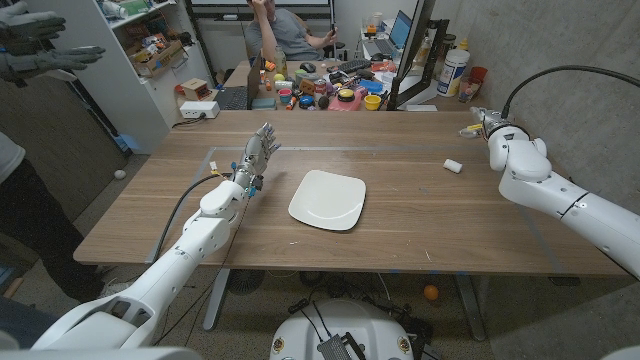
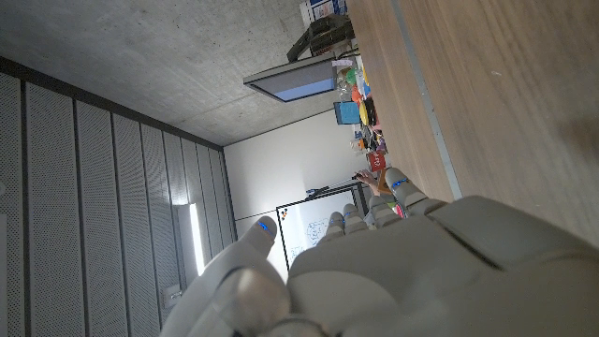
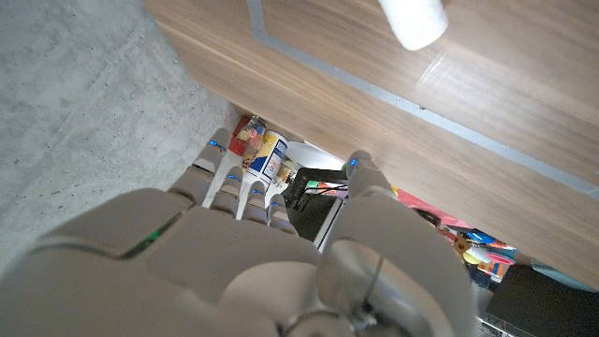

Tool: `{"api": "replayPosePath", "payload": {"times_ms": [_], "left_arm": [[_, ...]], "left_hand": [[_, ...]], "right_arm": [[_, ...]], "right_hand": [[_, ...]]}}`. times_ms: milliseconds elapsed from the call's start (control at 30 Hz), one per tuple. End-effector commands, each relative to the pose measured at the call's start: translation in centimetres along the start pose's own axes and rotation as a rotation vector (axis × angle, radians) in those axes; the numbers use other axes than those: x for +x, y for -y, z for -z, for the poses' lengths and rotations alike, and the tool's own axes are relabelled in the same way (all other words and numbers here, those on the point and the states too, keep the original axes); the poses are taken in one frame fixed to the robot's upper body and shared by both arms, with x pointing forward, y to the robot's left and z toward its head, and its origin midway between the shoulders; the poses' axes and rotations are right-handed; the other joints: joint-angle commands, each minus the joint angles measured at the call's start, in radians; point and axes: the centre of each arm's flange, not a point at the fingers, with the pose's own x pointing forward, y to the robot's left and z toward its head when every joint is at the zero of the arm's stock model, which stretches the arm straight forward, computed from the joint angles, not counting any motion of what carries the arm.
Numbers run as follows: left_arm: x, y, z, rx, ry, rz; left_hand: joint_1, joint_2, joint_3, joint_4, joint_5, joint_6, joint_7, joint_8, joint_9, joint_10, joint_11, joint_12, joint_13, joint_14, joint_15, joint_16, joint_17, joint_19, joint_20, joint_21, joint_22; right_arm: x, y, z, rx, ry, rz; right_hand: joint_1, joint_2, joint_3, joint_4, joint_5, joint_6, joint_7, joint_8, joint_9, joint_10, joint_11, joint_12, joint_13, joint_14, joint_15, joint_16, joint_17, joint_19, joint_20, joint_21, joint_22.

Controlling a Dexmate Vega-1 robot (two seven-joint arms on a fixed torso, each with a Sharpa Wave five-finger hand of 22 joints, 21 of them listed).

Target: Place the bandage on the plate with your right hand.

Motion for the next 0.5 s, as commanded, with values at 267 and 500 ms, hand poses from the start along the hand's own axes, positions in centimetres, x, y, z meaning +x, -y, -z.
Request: {"api": "replayPosePath", "payload": {"times_ms": [267, 500], "left_arm": [[-0.8, 0.2, 0.4, -0.011, -0.001, 0.003], [-1.0, 0.2, 0.4, -0.011, -0.002, 0.005]], "left_hand": [[-0.005, 0.08, 0.0, -0.003, 0.005, -0.041, -0.001, 0.001, 0.004, 0.002, 0.002, 0.004, 0.004, -0.011, -0.035, 0.002, 0.002, -0.008, -0.038, 0.005, 0.004], [-0.005, 0.079, -0.001, -0.003, 0.005, -0.04, -0.001, 0.001, 0.004, 0.002, 0.002, 0.004, 0.004, -0.011, -0.035, 0.002, 0.002, -0.008, -0.038, 0.005, 0.004]], "right_arm": [[0.1, -1.9, 1.3, -0.035, -0.034, -0.174], [0.1, -2.6, 0.7, -0.043, -0.012, -0.225]], "right_hand": [[0.002, -0.014, -0.013, 0.002, 0.006, 0.001, 0.002, 0.006, 0.003, -0.007, 0.001, 0.008, 0.002, -0.008, 0.002, 0.002, 0.005, -0.004, -0.012, -0.008, 0.001], [-0.018, -0.036, -0.033, 0.011, 0.008, 0.002, 0.003, 0.009, 0.003, 0.004, 0.002, 0.016, 0.002, 0.005, -0.005, 0.01, 0.006, 0.007, -0.019, -0.008, 0.001]]}}
